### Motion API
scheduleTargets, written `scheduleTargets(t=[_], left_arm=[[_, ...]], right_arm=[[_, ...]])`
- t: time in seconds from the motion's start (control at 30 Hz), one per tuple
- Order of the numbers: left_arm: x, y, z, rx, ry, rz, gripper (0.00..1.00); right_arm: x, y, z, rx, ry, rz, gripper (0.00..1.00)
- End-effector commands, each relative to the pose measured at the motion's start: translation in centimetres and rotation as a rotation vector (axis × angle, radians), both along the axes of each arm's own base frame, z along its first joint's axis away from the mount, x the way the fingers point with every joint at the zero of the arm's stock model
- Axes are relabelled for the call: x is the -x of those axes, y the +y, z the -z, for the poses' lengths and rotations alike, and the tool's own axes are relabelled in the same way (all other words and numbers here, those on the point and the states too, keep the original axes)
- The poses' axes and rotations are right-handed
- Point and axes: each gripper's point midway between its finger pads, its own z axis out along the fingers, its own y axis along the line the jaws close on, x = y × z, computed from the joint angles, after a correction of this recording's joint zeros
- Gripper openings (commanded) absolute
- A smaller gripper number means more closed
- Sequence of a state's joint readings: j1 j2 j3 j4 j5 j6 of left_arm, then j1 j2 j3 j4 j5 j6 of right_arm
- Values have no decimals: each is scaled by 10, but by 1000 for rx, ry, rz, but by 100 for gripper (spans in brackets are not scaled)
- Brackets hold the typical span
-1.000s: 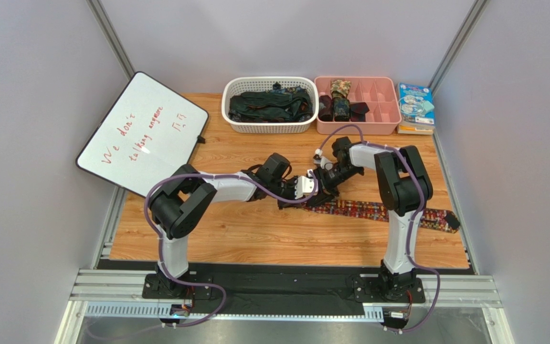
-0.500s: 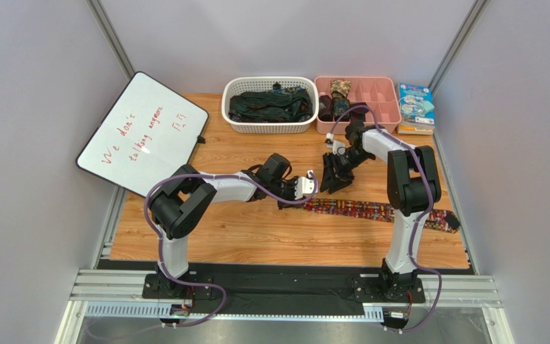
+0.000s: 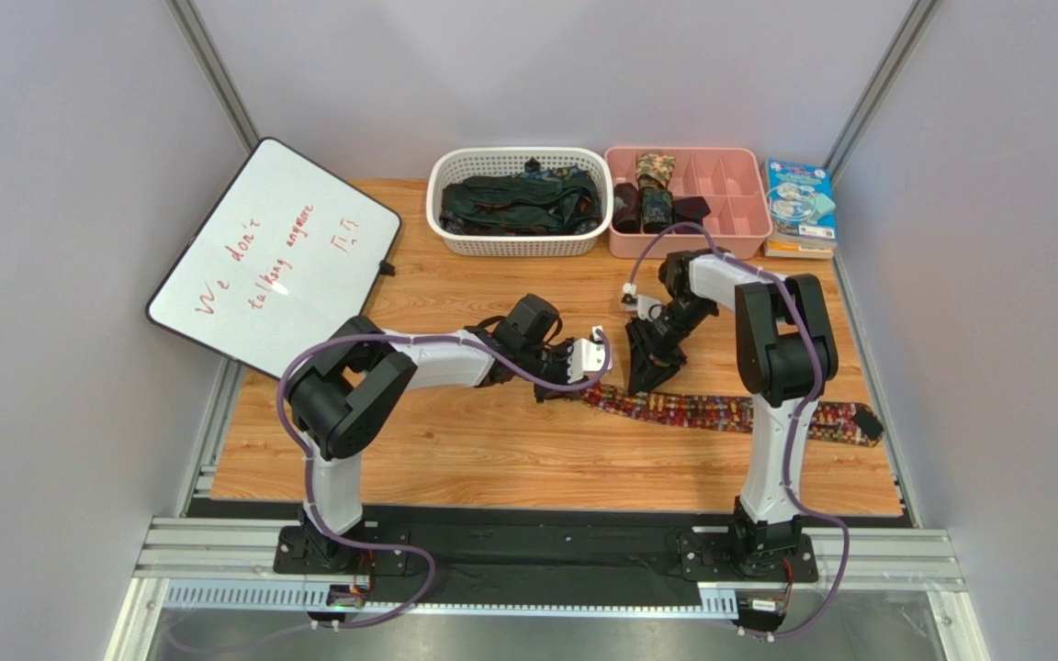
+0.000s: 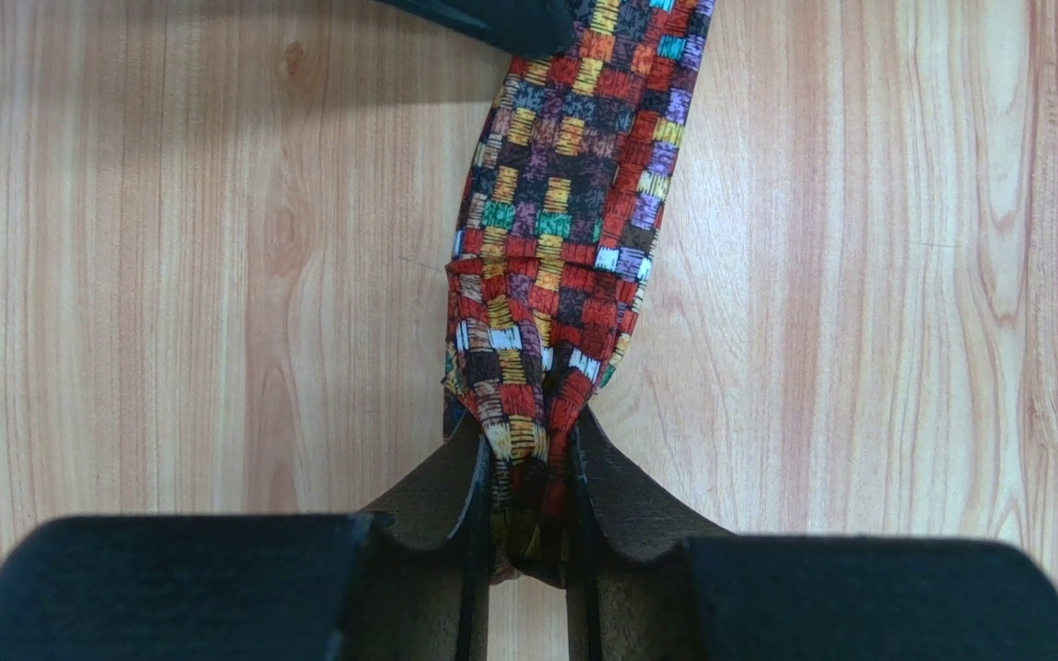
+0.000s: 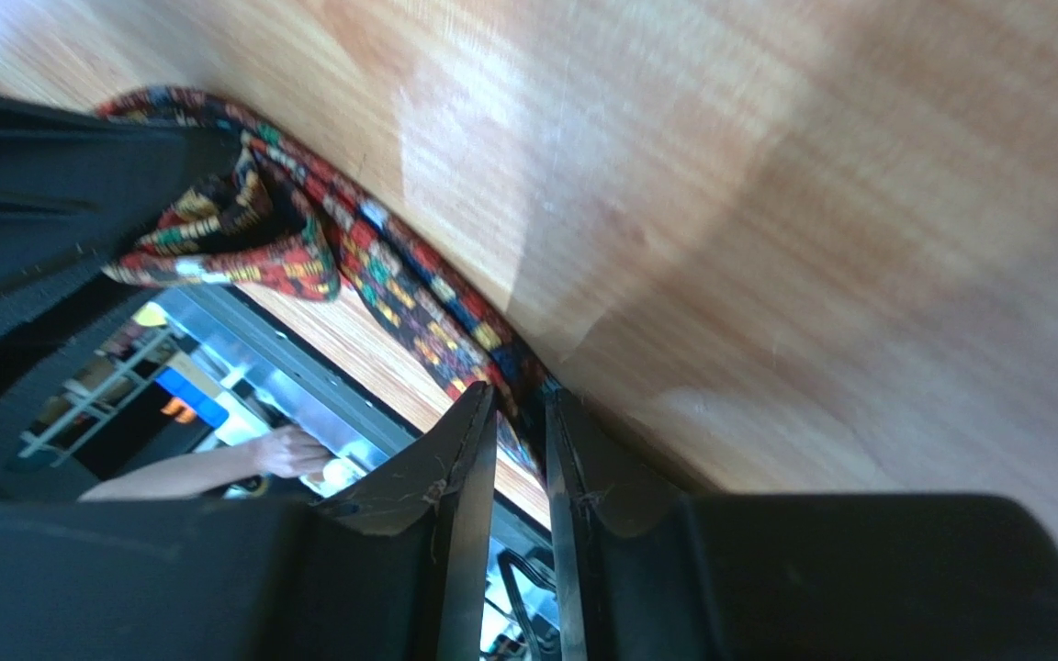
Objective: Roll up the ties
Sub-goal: Roll the tie at the center of the board.
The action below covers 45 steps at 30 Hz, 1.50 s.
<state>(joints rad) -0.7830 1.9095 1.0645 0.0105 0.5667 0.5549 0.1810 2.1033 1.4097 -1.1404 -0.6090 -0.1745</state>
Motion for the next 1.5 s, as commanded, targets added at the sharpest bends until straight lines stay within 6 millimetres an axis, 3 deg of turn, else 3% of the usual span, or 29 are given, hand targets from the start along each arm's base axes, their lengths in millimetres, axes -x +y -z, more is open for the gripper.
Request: scheduleTargets(t=[0.0, 0.13, 0.2, 0.37, 0.5, 0.6, 0.73, 0.83, 0.93, 1.07, 1.23, 1.37, 1.47], left_arm=[[5, 19, 19, -97, 68, -45, 8], [4, 21, 17, -96, 76, -67, 8], [3, 21, 15, -94, 87, -85, 8], [0, 26, 9, -95, 95, -114, 8], [-2, 32, 8, -104, 95, -130, 7], [1, 36, 10, -115, 96, -125, 7], [6, 39, 8, -119, 91, -101, 7], [5, 41, 9, -131, 90, -101, 7], [4, 41, 9, -136, 89, -106, 7], [3, 42, 14, -155, 99, -116, 7], [5, 43, 16, -159, 109, -115, 7], [4, 44, 17, -168, 108, -119, 7], [5, 44, 17, -164, 115, -122, 7]], right_arm=[[3, -13, -23, 33, -90, -74, 25], [14, -18, -21, 54, -62, -82, 26], [16, -17, -17, 63, -57, -86, 21], [15, -14, 6, 104, -20, -96, 22], [-4, -17, 24, 164, -34, -65, 24], [-26, -15, 23, 168, -82, -53, 24], [-40, -8, 7, 131, -133, -56, 26], [-42, 2, -20, 50, -166, -43, 35], [-36, 22, -49, -81, -167, 18, 47], [-30, 50, -67, -234, -107, 113, 48], [-31, 82, -57, -299, -58, 122, 41], [-37, 91, -52, -308, -75, 132, 37], [-31, 93, -42, -294, -47, 125, 37]])
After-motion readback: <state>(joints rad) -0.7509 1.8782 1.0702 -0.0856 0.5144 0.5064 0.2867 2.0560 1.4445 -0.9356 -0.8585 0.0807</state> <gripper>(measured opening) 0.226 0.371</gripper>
